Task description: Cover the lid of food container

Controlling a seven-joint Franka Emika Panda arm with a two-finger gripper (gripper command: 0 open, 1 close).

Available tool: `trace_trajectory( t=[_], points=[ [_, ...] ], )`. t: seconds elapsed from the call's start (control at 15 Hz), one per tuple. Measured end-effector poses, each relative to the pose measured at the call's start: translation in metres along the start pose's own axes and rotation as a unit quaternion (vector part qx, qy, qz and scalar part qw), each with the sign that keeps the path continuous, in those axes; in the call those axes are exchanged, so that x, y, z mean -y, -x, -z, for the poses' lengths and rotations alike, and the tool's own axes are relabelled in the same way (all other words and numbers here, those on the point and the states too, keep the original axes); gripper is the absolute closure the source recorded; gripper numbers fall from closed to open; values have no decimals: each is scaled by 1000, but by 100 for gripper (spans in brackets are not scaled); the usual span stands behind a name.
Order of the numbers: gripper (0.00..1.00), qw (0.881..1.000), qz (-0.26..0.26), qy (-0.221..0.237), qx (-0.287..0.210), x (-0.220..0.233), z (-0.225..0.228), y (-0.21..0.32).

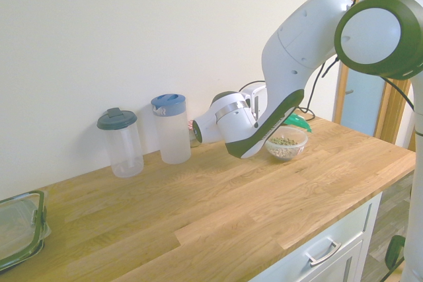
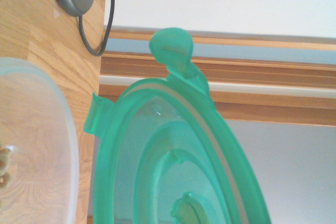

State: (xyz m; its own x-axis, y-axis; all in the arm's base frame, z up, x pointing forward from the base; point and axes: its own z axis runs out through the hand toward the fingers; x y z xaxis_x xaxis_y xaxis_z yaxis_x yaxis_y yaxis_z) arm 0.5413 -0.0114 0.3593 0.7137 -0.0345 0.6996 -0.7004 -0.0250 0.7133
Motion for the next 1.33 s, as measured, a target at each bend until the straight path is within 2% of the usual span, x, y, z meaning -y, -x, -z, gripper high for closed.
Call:
trace_trajectory(
  t=[0.2,0.27,0.93,1.2,1.33],
  points=[
    [100,1000,5,0,-2,4,4,4],
    [0,1000,7,0,-3,6,5,6],
    [0,1000,16,-7,3,12,15,14],
    [0,999,19,-33,18,12,35,19],
    [0,997,18,-55,44,8,45,20]
  ],
)
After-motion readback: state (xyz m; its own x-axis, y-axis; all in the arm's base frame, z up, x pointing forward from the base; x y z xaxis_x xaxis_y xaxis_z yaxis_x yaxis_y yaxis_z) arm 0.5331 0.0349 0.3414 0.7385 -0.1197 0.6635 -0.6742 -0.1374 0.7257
